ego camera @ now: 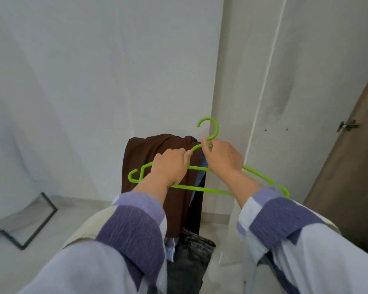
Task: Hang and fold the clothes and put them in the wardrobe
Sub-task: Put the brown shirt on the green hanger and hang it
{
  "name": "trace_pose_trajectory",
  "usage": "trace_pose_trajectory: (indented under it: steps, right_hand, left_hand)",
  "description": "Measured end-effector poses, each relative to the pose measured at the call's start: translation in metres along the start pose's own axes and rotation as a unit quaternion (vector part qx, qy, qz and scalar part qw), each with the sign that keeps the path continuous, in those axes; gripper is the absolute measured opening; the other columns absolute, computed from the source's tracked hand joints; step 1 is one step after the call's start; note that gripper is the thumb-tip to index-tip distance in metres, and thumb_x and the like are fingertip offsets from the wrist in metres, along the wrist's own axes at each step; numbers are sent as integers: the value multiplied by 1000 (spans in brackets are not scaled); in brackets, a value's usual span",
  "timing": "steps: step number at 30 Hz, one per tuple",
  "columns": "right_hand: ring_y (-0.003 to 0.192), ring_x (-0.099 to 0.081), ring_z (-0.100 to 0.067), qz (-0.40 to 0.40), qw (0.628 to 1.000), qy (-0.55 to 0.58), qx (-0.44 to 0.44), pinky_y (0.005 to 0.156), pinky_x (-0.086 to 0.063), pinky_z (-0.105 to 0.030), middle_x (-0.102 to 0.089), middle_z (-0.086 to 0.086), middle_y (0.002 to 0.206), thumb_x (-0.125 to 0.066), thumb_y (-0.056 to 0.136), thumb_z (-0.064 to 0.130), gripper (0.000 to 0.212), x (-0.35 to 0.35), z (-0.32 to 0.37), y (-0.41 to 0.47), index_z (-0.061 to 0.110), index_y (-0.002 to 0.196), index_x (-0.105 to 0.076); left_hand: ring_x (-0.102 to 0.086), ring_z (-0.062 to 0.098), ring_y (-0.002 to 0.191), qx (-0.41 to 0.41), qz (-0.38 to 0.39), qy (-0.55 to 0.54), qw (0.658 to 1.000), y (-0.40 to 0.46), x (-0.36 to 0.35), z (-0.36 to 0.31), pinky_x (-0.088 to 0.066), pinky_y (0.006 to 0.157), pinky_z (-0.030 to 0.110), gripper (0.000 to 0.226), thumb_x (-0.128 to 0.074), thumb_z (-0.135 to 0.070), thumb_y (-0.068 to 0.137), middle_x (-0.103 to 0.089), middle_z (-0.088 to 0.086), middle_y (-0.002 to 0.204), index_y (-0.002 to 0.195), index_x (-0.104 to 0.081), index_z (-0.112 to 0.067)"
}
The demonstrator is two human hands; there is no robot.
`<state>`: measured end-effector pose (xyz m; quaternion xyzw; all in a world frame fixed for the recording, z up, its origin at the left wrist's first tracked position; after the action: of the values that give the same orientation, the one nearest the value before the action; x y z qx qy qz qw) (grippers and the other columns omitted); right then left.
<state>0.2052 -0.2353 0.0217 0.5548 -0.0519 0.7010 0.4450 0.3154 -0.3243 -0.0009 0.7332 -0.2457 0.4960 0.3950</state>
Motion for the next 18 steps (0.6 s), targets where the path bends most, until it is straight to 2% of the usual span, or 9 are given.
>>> trace_pose_trajectory:
  steps: [5, 9, 13, 18]
  right_hand:
    - [97, -62, -34, 18, 1000, 10, 0, 76, -46, -37, -68, -12, 103, -24, 96, 56, 57, -46, -2, 31, 17, 99, -65]
    - [95, -62, -34, 27, 1000, 0, 10, 69, -40, -34, -67, -11, 101, -24, 97, 54, 55, -82, -9, 76, 16, 94, -65]
    - [94, -62, -35, 34, 999, -7, 5, 66, -36, -33, -68, -12, 99, -26, 97, 52, 54, -121, -21, 126, 14, 93, -64]
    - [87, -63, -35, 36, 999, -6, 22, 63, -36, -33, -69, -11, 91, -29, 96, 53, 51, -171, -23, 180, 17, 89, -63]
  left_hand:
    - [-56, 30, 101, 59, 28, -39, 997, 40, -21, 33, -42, 89, 45, 43, -16, -44, 101, -64, 8, 103, 84, -48, -21]
    - [-53, 29, 110, 111, 16, -66, 992, 94, -42, 67, -43, 93, 46, 36, -29, -40, 99, -63, 6, 111, 104, -58, -18]
    - [-49, 27, 116, 152, 22, -73, 985, 157, -71, 95, -42, 95, 44, 25, -41, -31, 94, -59, 6, 118, 111, -57, -20]
    - [-39, 25, 126, 170, 27, -57, 983, 228, -109, 117, -37, 99, 42, 31, -44, -27, 93, -50, 6, 129, 122, -50, -18]
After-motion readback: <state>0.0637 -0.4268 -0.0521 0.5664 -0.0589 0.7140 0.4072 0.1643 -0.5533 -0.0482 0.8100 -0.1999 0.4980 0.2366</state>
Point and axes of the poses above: each hand's wrist, its own y-axis towards the middle knuckle, its own x-axis out of the back of the hand, z = x × y, the point moved 6 cm from there along y, towards the middle knuckle
